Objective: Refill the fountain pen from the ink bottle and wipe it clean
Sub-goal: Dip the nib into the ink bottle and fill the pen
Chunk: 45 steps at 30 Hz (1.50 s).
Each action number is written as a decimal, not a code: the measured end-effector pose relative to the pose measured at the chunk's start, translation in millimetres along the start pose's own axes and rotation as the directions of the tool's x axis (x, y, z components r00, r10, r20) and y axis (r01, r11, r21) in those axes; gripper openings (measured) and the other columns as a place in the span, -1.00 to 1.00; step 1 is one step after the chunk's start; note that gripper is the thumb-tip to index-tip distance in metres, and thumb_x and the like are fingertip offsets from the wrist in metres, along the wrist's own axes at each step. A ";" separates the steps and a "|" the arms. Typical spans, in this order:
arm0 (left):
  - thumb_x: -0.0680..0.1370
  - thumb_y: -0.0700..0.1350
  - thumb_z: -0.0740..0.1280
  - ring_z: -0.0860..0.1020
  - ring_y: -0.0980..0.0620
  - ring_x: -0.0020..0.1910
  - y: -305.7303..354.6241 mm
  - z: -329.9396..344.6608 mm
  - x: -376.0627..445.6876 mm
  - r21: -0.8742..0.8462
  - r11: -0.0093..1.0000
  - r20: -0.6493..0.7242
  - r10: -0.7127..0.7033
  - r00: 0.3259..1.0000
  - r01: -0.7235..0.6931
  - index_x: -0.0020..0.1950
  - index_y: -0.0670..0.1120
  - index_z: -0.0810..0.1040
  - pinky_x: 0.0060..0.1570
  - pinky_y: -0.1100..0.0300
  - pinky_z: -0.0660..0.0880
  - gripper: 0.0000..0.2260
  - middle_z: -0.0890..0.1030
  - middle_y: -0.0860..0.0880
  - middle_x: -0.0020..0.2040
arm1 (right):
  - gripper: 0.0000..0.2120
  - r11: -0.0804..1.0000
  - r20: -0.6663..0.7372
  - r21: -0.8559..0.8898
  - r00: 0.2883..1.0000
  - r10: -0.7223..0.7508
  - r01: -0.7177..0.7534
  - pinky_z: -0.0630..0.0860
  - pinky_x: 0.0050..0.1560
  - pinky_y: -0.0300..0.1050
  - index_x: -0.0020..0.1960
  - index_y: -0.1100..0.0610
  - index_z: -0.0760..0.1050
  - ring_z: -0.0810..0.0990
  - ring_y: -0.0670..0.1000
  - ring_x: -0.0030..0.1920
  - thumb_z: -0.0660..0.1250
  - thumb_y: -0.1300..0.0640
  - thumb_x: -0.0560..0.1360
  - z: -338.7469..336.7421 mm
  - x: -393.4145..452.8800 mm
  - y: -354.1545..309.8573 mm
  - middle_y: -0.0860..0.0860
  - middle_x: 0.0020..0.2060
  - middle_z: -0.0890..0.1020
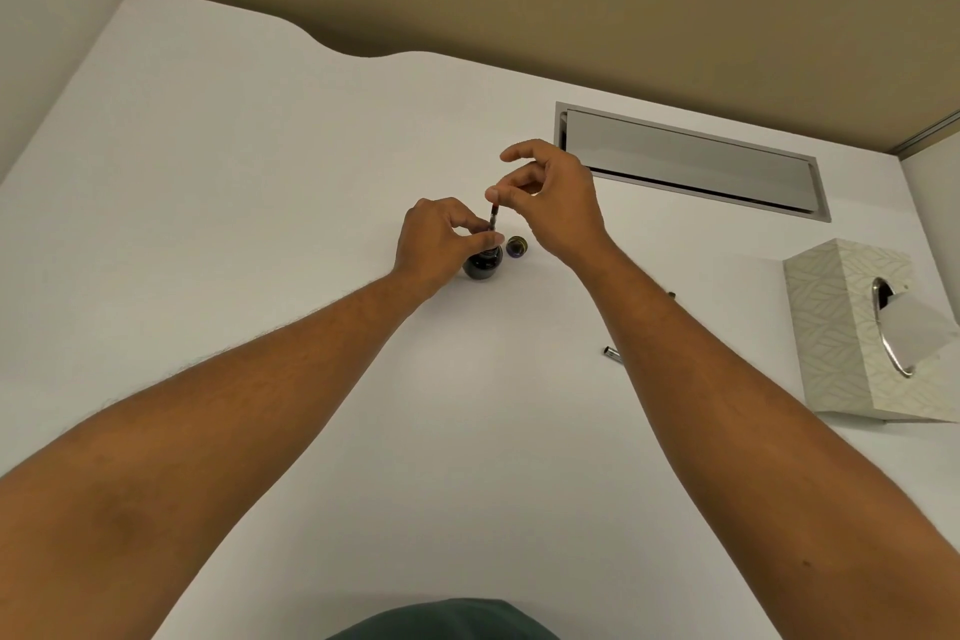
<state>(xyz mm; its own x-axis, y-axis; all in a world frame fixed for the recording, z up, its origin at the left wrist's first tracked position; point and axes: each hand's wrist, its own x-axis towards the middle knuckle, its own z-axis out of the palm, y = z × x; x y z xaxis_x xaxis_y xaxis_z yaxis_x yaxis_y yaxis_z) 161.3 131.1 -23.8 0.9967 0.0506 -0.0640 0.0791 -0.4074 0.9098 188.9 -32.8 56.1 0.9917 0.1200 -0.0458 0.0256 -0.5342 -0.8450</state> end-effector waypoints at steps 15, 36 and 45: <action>0.44 0.00 0.63 0.64 0.09 -0.06 0.6 0.1 1.0 -0.014 1.000 -0.001 -0.010 1.000 0.010 -0.07 -0.04 0.80 -0.17 0.53 0.37 -0.84 0.74 0.02 -0.07 | -0.55 1.000 0.016 0.009 1.000 0.026 -0.026 0.68 0.10 -0.11 0.33 0.06 0.59 0.76 -0.11 -0.08 0.59 0.15 0.48 2.3 -2.3 -0.6 -0.05 -0.13 0.79; 0.44 -0.01 0.63 0.64 0.08 -0.05 2.4 -0.9 -1.9 -0.006 1.000 -0.004 -0.018 1.000 0.018 -0.05 -0.06 0.80 -0.14 0.44 0.37 -0.83 0.73 0.03 -0.07 | -0.60 1.000 0.063 -0.001 0.998 0.007 -0.007 0.66 0.15 -0.09 0.28 0.12 0.61 0.78 -0.13 -0.08 0.59 0.21 0.48 -4.9 2.6 2.2 -0.02 -0.20 0.80; 0.44 0.00 0.62 0.64 0.08 -0.02 3.9 -1.5 -1.7 0.000 1.000 -0.003 -0.021 1.000 0.021 -0.05 -0.06 0.80 -0.09 0.37 0.40 -0.83 0.74 0.03 -0.05 | -0.52 1.000 0.177 -0.013 0.984 0.000 0.002 0.68 0.08 -0.10 0.46 0.04 0.52 0.76 -0.10 0.01 0.50 0.20 0.57 -3.4 3.9 1.4 -0.07 -0.02 0.80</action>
<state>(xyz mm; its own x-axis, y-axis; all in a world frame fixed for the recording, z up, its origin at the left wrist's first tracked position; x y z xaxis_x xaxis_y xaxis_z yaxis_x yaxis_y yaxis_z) 159.9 130.8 -19.5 0.9947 0.0617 -0.0823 0.1003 -0.4059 0.9084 193.1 -36.0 56.6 0.9536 0.2665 -0.1398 0.0293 -0.5445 -0.8383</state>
